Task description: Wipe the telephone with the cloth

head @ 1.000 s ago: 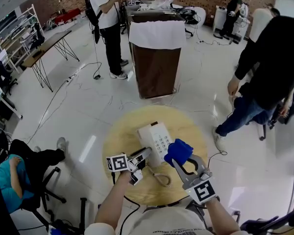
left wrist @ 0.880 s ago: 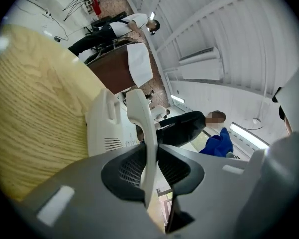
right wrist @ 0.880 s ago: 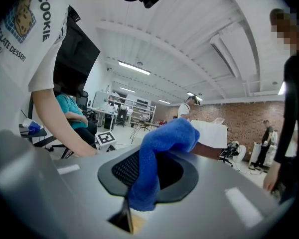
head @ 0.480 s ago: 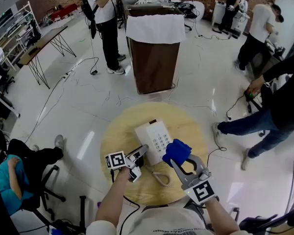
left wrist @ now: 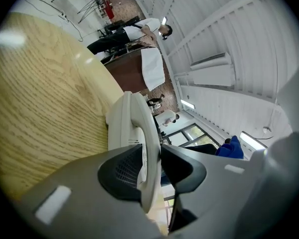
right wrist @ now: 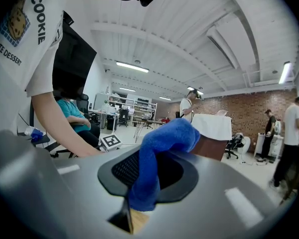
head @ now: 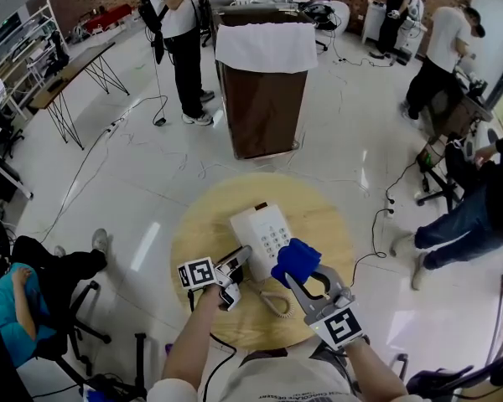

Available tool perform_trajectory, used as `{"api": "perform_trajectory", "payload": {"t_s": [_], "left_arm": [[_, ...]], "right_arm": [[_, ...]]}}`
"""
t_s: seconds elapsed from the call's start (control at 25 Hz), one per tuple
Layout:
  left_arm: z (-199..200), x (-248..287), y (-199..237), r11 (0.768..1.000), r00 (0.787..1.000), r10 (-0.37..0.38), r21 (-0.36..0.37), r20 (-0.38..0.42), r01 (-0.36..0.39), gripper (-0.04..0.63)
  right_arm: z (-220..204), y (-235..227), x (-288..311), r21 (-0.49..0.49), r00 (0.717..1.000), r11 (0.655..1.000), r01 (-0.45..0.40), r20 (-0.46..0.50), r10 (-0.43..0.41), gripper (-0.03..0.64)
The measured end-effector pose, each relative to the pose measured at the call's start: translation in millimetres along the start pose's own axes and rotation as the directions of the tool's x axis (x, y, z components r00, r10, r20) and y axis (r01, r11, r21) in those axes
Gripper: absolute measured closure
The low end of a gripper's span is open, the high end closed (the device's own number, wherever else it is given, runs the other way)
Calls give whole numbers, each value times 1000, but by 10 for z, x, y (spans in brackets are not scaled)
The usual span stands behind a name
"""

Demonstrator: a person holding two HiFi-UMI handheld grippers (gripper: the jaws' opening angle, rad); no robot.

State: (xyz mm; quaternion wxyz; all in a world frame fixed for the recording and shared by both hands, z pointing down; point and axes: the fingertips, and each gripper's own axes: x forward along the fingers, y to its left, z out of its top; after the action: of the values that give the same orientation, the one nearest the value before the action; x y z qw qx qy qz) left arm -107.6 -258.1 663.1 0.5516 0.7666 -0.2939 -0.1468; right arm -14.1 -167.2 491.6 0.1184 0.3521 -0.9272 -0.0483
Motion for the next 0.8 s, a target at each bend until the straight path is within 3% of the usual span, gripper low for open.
{"api": "perform_trajectory", "payload": {"t_s": [0.2,0.36,0.44,0.52,0.6,0.8], "left_arm": [[148,-189,55,998,994,59,16,94,-61,449],[269,-364,-256,984,980,71,149,185,-99,462],[285,-467,-551,953,970,77,268,232,-140,490],[238,-540,-880,906,960,90,378,266,-190,535],[152,-584,-1227,873,951,84,438,297,-214,579],[-45,-649,-2014,802,929,31,546,368,-243,594]], "right_arm": [[114,-12,72,35,1000,999,28,6,-28,546],[234,-9,62,45,999,999,29,27,-30,546],[281,-6,42,70,999,997,32,36,-35,546],[328,-9,15,103,998,994,35,47,-40,546],[367,-11,-20,130,998,991,33,51,-40,546],[502,16,-122,156,997,988,10,78,-22,546]]}}
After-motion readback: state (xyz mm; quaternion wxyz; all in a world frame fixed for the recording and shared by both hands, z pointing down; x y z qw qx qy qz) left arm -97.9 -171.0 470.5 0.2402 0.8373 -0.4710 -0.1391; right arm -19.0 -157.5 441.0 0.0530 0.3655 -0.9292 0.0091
